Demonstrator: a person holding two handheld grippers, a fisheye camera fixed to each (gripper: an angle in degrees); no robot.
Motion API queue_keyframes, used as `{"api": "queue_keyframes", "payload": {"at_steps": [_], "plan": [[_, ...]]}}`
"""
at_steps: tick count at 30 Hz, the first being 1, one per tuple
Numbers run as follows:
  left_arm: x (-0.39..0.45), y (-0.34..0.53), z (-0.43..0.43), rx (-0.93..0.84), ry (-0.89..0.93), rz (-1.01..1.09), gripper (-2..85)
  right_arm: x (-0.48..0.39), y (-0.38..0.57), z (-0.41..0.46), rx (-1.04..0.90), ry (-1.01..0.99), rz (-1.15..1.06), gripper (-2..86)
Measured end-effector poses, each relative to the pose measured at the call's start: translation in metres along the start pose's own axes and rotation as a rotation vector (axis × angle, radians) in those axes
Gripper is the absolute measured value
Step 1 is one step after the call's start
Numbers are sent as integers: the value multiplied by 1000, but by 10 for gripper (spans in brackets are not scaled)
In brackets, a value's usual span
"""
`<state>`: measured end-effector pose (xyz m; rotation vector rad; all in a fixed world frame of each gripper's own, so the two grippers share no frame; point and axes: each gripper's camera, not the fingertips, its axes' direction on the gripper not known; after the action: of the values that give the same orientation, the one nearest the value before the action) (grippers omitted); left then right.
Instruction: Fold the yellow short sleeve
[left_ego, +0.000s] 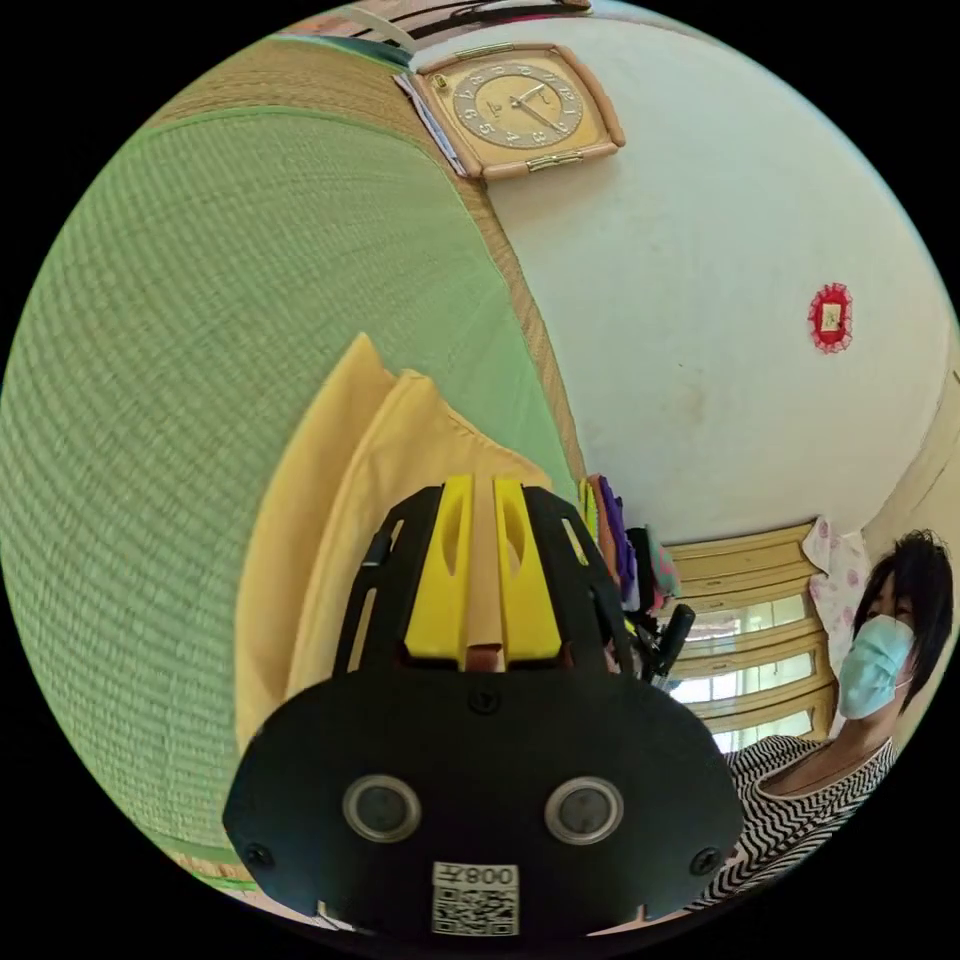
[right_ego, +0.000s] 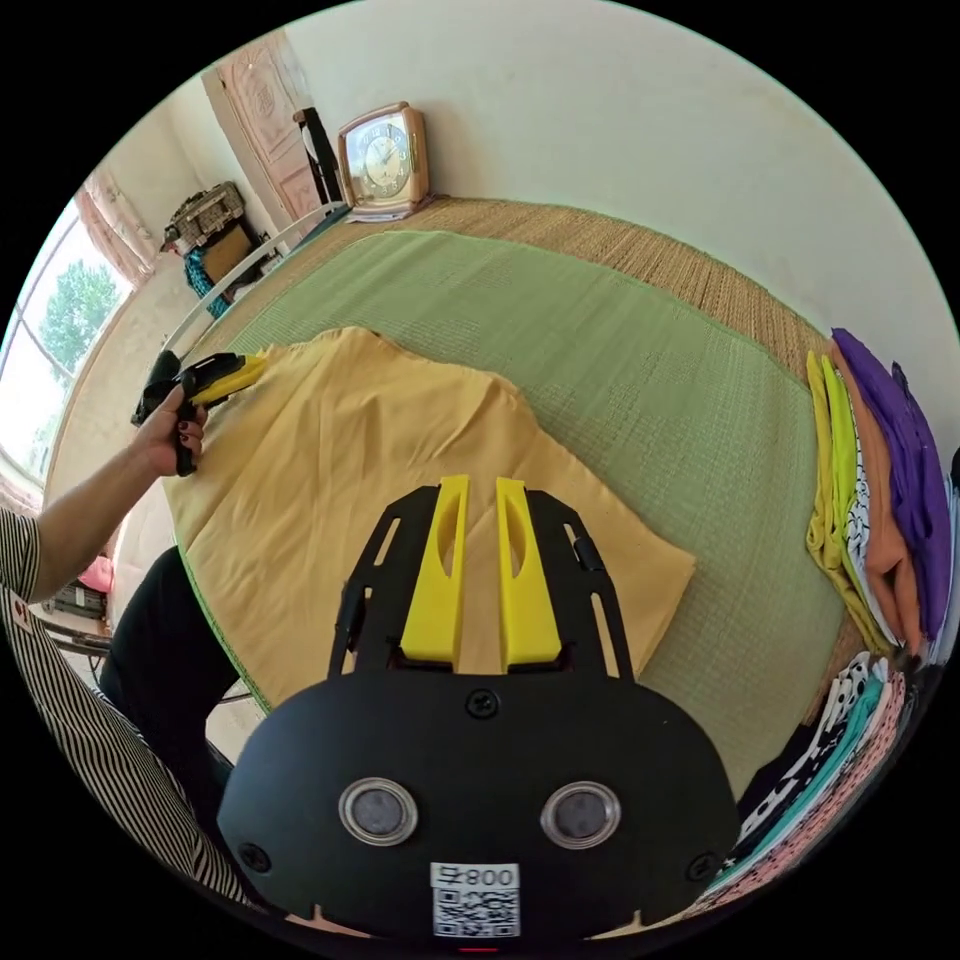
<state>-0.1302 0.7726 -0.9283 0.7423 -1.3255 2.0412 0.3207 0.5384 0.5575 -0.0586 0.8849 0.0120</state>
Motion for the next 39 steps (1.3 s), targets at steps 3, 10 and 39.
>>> {"api": "queue_keyframes", "payload": {"at_steps": [3,10,39], "plan": [[1,11,-13,28,49,14,41,20,8,14,-83,-96,34,64],[21,41,-36,-6,-158,147,68,64,57,-27,-13,-147,168,68],[25,147,0,-78,-350,212,19,125,212,-50,-97,-243,450,69]]}}
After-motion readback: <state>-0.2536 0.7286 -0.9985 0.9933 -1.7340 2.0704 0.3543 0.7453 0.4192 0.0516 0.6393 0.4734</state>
